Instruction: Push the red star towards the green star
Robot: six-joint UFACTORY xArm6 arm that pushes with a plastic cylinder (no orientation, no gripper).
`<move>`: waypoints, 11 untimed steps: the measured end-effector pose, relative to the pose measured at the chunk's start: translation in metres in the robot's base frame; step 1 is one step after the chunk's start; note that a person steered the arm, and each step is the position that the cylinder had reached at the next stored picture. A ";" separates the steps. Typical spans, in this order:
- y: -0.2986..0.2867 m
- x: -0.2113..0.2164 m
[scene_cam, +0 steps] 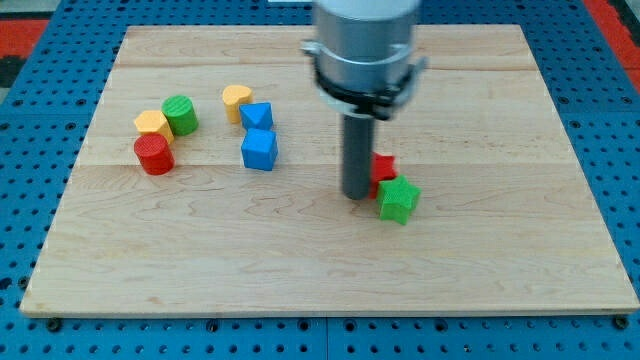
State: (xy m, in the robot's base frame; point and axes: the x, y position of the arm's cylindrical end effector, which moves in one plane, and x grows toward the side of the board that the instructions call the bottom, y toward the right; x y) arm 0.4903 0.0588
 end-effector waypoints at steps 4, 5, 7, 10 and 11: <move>0.078 -0.049; 0.019 -0.076; 0.026 -0.041; 0.009 -0.033; -0.016 -0.032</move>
